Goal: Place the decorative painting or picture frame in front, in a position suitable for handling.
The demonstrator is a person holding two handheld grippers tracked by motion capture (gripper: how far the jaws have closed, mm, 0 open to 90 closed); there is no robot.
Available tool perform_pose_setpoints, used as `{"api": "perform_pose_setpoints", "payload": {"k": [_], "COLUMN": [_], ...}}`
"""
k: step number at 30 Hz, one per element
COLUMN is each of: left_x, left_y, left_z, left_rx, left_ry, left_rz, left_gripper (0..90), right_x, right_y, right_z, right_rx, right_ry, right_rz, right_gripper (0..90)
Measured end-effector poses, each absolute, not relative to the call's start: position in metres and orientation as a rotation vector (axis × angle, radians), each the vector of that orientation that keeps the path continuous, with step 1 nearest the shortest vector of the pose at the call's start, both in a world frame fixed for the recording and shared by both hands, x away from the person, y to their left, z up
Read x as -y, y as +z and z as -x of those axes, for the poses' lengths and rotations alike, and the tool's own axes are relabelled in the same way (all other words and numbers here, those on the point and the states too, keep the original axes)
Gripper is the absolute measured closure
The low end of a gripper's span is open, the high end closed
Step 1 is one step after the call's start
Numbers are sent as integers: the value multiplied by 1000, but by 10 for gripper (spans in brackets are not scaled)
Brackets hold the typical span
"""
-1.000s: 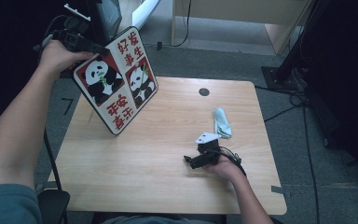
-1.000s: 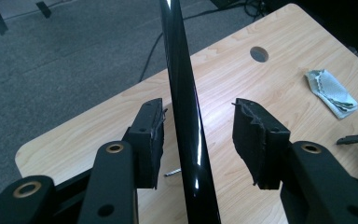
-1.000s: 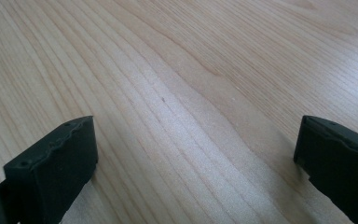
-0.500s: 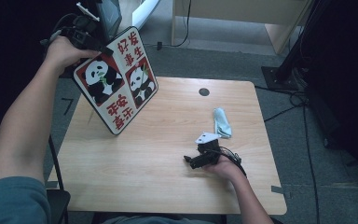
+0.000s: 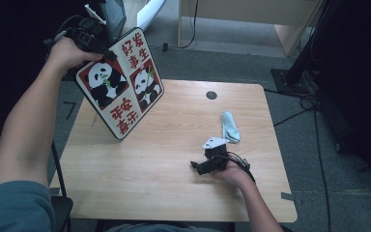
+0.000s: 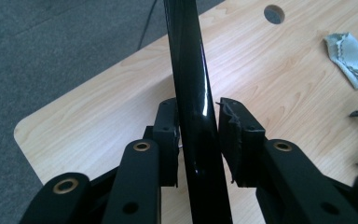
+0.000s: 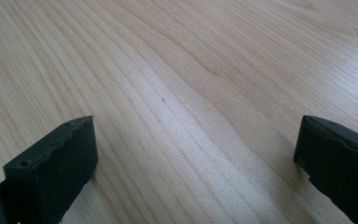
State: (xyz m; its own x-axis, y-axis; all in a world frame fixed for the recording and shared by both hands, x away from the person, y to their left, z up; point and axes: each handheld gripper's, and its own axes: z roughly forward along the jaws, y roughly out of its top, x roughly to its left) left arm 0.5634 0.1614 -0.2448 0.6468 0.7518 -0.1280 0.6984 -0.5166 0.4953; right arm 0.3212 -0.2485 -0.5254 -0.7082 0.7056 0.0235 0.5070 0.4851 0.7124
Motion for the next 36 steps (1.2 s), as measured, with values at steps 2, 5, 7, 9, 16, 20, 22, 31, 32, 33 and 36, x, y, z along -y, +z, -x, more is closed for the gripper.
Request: {"api": "perform_pose_setpoints", "payload": {"k": [2, 5, 7, 9, 16, 20, 22, 31, 32, 33, 36], "left_x": [-161, -160, -159, -159, -159, -159, -158, -155, -155, -155, -153], "left_y": [-245, -246, -246, -246, -246, -246, -245, -242, -242, -242, -241], "left_z": [-564, -564, -564, -564, -565, -566, -566, -569, -570, -570, -570], "left_rx": [-1134, -1130, -1130, -1128, -1145, -1162, -1174, -1256, -1264, -1266, -1273], "left_ry": [131, 122, 108, 110, 86, 71, 62, -24, -31, -32, -38], "left_rz": [-2364, -2372, -2380, -2388, -2379, -2373, -2373, -2340, -2336, -2335, -2327], "left_gripper": [706, 720, 733, 742, 755, 762, 770, 803, 806, 809, 815], "right_x": [249, 248, 248, 248, 249, 248, 248, 249, 249, 249, 249], "right_y": [-525, -525, -525, -525, -525, -525, -525, -525, -525, -525, -525], "right_z": [-321, -321, -321, -321, -321, -321, -321, -321, -321, -321, -321], "right_rx": [-2461, -2461, -2461, -2461, -2461, -2461, -2462, -2462, -2462, -2462, -2462], "right_ry": [1045, 1045, 1045, 1045, 1046, 1046, 1044, 1044, 1044, 1044, 1046], "right_rz": [-1031, -1031, -1031, -1032, -1028, -1031, -1031, -1031, -1031, -1030, -1031], "right_gripper": [0, 0, 0, 0, 0, 0, 0, 0, 0, 0, 0]}}
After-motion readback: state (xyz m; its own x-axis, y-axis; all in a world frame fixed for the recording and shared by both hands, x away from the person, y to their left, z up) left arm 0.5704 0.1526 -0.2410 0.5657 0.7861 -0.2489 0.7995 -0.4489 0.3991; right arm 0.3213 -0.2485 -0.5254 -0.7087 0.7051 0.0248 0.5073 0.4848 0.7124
